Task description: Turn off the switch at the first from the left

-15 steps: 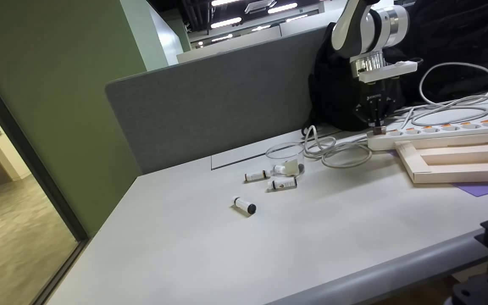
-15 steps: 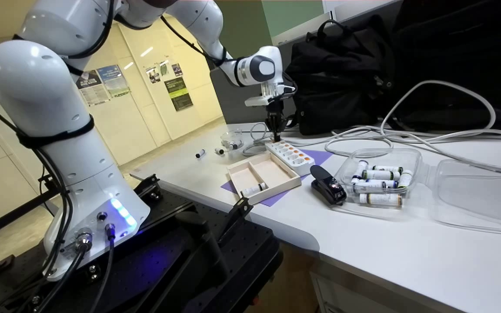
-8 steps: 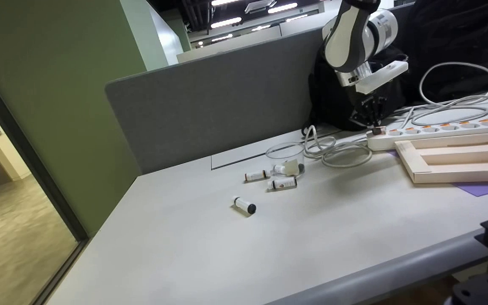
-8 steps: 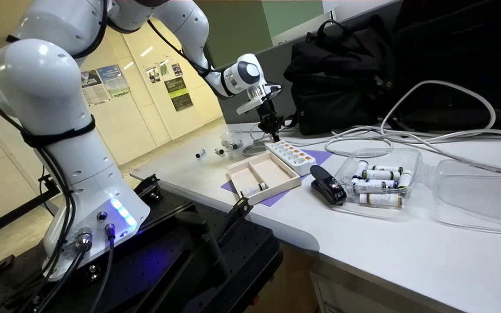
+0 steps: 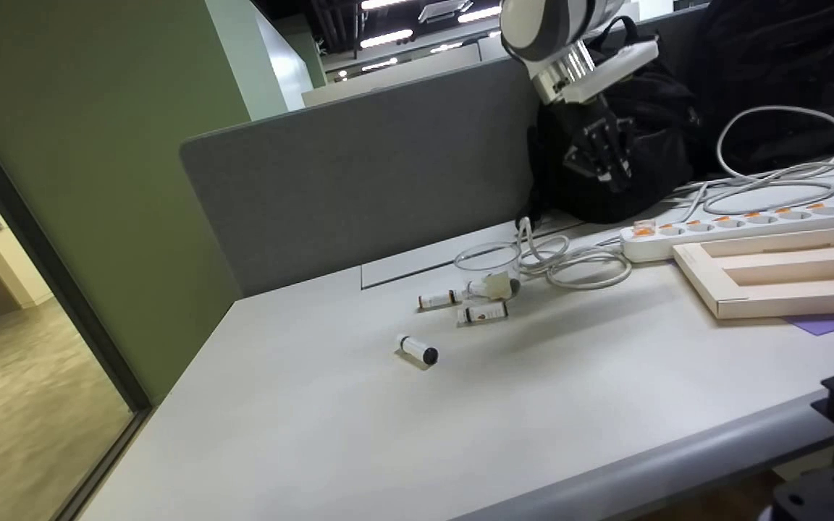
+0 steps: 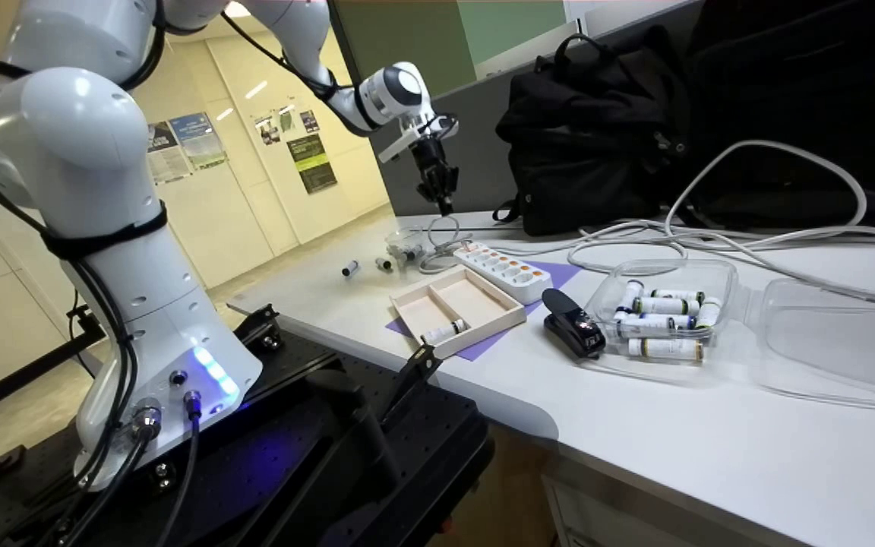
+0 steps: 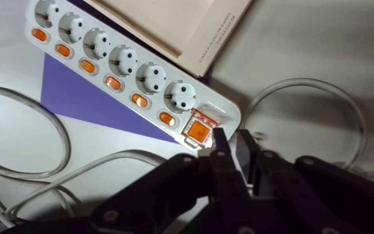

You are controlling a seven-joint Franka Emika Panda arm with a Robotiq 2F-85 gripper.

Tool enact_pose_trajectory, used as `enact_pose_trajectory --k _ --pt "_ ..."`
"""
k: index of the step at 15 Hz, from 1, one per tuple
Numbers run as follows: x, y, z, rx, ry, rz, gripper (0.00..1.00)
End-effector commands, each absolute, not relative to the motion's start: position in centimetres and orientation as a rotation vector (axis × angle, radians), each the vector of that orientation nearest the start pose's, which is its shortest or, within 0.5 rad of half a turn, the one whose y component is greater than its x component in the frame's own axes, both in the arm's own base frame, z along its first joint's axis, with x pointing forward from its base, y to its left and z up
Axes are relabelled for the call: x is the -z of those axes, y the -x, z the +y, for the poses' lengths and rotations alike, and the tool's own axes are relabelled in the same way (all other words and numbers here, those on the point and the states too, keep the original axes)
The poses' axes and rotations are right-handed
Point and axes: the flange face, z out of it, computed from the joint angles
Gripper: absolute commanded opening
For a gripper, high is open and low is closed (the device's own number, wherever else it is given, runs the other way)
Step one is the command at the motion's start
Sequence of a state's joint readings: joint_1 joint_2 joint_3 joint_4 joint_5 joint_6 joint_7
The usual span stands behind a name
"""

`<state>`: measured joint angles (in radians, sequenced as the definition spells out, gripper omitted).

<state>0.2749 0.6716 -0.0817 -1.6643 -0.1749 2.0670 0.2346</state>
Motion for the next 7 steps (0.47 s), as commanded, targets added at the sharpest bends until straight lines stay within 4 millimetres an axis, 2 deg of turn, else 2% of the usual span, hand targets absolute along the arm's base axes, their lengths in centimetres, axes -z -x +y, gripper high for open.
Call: enact_pose_trajectory --k 1,3,4,5,7 --pt "-27.0 -64.1 11.0 -0.379 3.334 -0.020 0.45" --pt "-29.8 -64.4 9.4 -0.383 3.319 0.063 0.60" --pt "-27.8 -64.3 10.8 -0.369 3.340 -0.034 0.43" --pt "-29.0 -64.4 10.0 -0.365 3.335 -0.006 0.48" --pt "-29.9 -64.5 9.1 -0.362 3.326 0.027 0.60"
